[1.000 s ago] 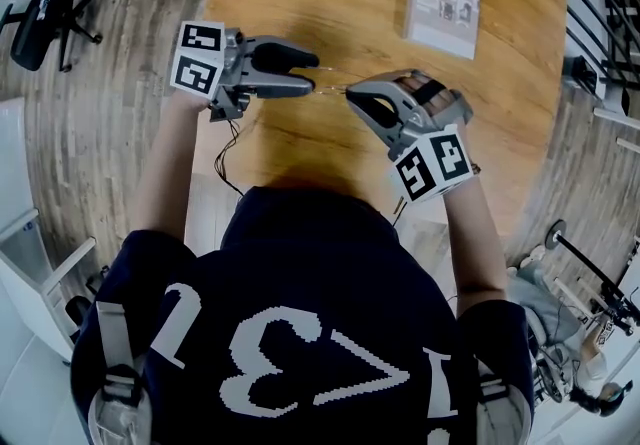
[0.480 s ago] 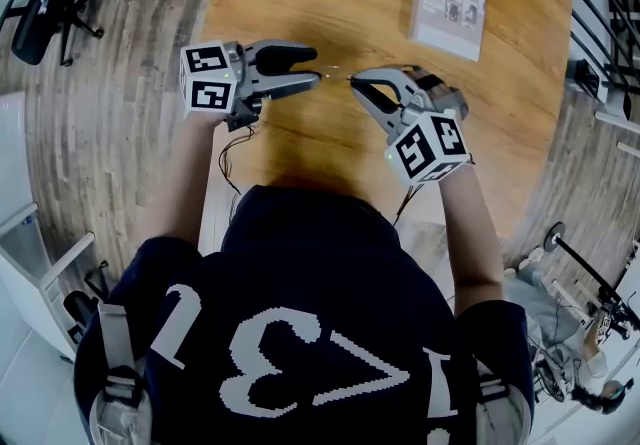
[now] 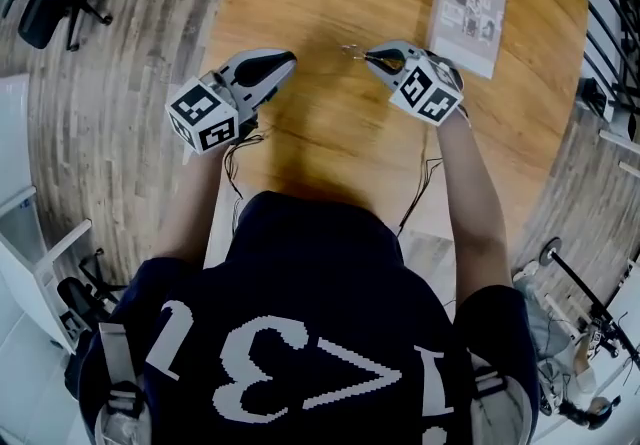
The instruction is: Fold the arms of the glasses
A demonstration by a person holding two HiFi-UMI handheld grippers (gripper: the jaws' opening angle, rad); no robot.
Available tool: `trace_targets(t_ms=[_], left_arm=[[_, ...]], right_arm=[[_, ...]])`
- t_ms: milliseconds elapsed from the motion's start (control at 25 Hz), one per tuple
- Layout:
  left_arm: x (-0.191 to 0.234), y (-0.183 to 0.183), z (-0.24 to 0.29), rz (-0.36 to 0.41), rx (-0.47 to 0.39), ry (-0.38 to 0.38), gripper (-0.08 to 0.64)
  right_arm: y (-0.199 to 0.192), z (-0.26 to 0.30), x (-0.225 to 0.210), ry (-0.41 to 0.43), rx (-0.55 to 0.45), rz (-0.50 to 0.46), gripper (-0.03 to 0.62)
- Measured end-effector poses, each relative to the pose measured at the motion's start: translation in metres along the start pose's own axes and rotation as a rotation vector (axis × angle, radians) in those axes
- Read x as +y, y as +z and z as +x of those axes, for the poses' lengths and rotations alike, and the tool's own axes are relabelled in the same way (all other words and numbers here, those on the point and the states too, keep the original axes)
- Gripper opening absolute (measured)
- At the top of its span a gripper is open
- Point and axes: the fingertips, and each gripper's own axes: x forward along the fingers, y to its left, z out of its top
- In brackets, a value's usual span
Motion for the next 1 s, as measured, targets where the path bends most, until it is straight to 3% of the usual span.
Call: trace_targets(t_ms=[240,320,360,560,720,1000], left_arm=[[0.000,0.000,-0.003,0.012,-0.022,0.060,0.025],[-0.002,-0.002,-0.002,0.037,-0.005,0.062,0.025],[-0.002,-0.002,-0.002,0.048,0.002,0.061,0.025],[-0.001,0.008,-0.007,0.066,-0.014,0.092,0.025],[0.005,0.026,-0.012,0.106,-0.055,0.172,0.023],[-0.004,0.082,-0.023,0.208,-0.150,0.273,0.021]], right_arm=[[0.000,0.016,-0.030,-0.010,-0.032,0.043,0.041],[0.000,0.019,-0.036,-0.027,-0.031,0.051,0.067],[-0.001,0.021,-0.037,-0.031,-0.022,0.047,0.112],[0.007,0.013,-0.036,-0.091,-0.036,0.034,0.120],[0.038,-0.040,-0.044,-0.302,-0.180,0.115,0.042],[0.071,-0.192,-0.059,-0.743,-0.508,0.392,0.028]])
